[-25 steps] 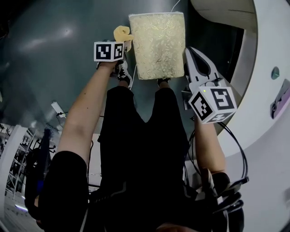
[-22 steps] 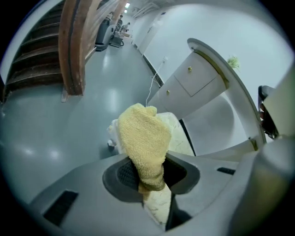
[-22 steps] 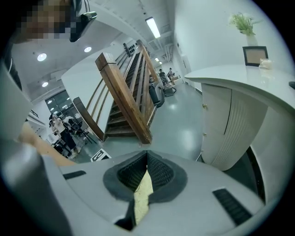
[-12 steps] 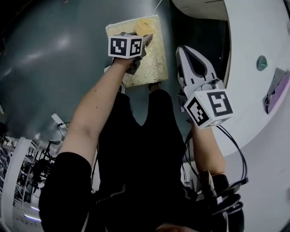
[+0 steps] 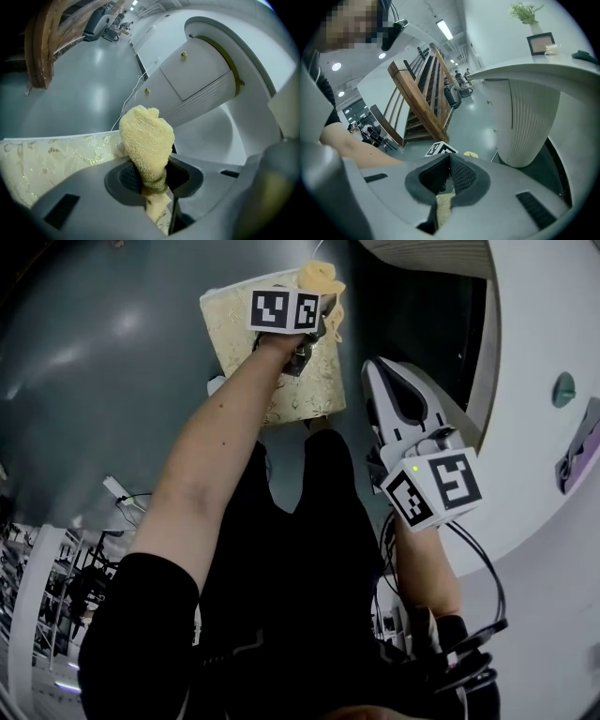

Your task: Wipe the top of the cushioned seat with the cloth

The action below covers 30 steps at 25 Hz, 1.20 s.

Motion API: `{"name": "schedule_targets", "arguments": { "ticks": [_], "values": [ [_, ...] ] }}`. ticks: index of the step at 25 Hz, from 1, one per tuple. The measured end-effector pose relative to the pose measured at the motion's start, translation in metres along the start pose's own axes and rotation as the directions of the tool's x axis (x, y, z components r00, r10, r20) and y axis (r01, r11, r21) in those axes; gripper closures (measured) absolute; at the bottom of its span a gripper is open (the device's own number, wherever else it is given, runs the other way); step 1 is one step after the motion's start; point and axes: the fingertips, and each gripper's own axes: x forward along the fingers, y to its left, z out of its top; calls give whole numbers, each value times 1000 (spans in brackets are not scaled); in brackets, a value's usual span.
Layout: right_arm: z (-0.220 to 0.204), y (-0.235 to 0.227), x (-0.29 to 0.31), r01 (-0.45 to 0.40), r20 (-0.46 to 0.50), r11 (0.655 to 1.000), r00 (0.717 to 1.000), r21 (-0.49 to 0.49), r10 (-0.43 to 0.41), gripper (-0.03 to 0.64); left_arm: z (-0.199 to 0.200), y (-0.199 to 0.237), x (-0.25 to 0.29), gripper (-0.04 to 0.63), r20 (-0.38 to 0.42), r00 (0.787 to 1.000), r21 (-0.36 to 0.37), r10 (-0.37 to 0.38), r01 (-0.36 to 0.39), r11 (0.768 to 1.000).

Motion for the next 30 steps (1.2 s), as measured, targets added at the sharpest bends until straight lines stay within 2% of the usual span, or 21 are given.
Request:
{"name": "schedule_targets", "arguments": {
  "ticks": [4, 8, 12, 23, 30],
  "values": [
    [3, 5, 4, 11, 9, 1000, 1000, -8, -11, 611, -4, 9, -11, 495, -7, 1000, -31, -6, 6, 999],
    [14, 22, 14, 7, 20, 999, 1000, -32, -6, 611, -6, 31, -37, 495, 28, 999, -75, -18, 20, 997],
    [10, 32, 18, -3, 12, 999, 1000, -40, 3, 611, -12, 49, -54, 497, 62, 998, -117, 1, 6, 993],
    [4, 64, 31, -28, -13, 998, 1000, -51, 28, 611, -26, 102, -108, 495, 93, 994, -221, 55, -33, 975],
    [-5, 88, 37, -16, -23, 997, 1000, -78, 15, 611, -41, 137, -144, 495, 64, 990, -203, 124, -109, 973]
  ]
}}
